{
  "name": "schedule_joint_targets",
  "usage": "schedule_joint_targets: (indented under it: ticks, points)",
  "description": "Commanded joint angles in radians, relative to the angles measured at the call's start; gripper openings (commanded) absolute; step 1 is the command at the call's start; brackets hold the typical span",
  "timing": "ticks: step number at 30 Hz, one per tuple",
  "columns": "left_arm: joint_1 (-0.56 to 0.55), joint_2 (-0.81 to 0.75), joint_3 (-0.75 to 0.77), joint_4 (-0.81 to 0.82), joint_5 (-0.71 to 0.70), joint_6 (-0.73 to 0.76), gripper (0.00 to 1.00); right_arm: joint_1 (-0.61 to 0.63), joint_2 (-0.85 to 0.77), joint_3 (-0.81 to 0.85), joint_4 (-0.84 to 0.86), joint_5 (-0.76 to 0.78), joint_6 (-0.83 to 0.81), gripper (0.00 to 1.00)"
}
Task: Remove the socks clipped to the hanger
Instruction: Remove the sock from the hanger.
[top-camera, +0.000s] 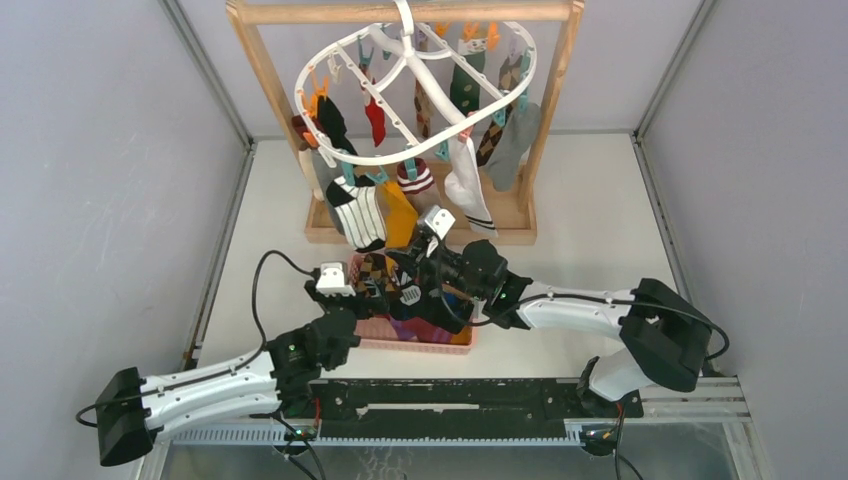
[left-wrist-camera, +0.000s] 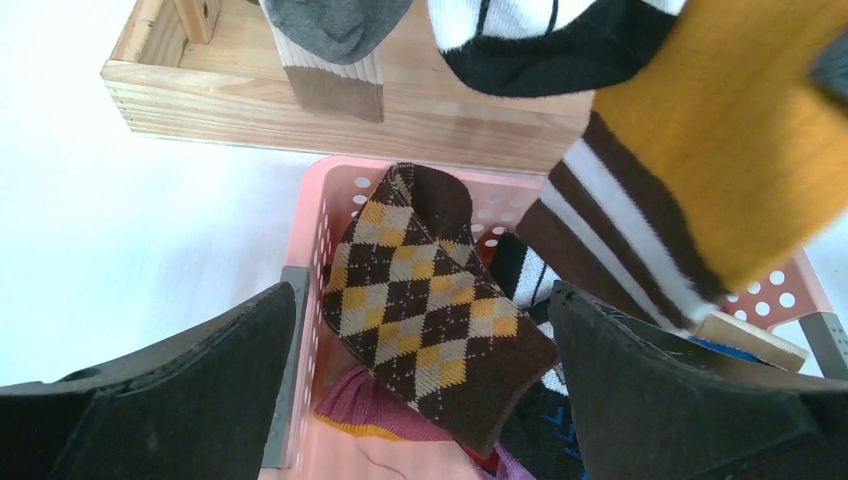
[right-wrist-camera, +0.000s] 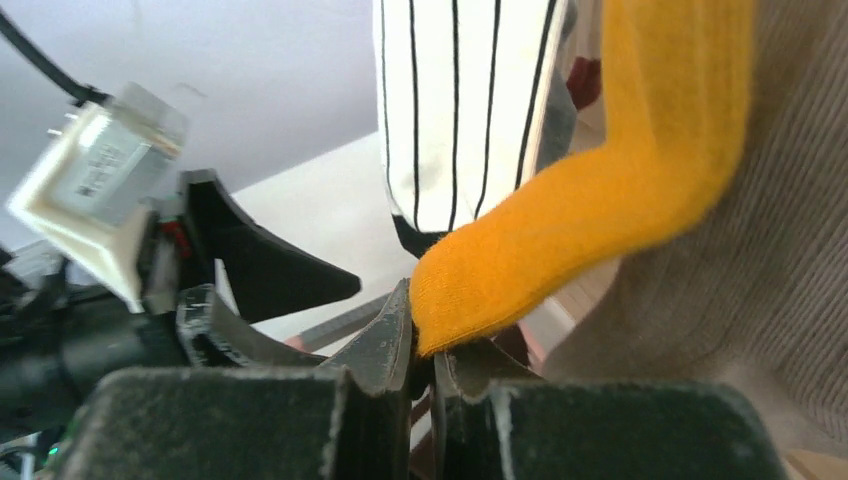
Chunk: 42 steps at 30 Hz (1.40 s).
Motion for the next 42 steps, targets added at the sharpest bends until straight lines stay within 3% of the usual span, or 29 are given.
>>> schedule_joint_targets:
  ticks: [1,5,13,21,30,42]
  points:
    - [-0.018,-0.035,0.002,-0.016,-0.031,0.018,1.0,-0.008,-0.075,0.026,0.0,-0.107,0.054,0.11]
    - [-0.052,-0.098,-0.018,0.03,-0.01,0.058,1.0,-0.01,-0.096,0.026,-0.019,-0.122,0.064,0.11]
    - [-0.069,-0.188,-0.058,0.123,0.167,0.14,1.0,-0.009,-0.101,0.028,-0.024,-0.128,0.069,0.12]
    - [-0.069,-0.122,-0.054,0.19,0.281,0.161,1.0,-0.011,-0.092,0.048,-0.036,-0.128,0.073,0.12]
    - [-0.08,-0.084,-0.053,0.226,0.224,0.169,1.0,-0.009,-0.089,0.055,-0.055,-0.14,0.079,0.12]
    - [-0.08,0.073,-0.053,0.405,0.146,0.252,1.0,0.014,-0.139,0.021,-0.09,-0.147,0.086,0.12]
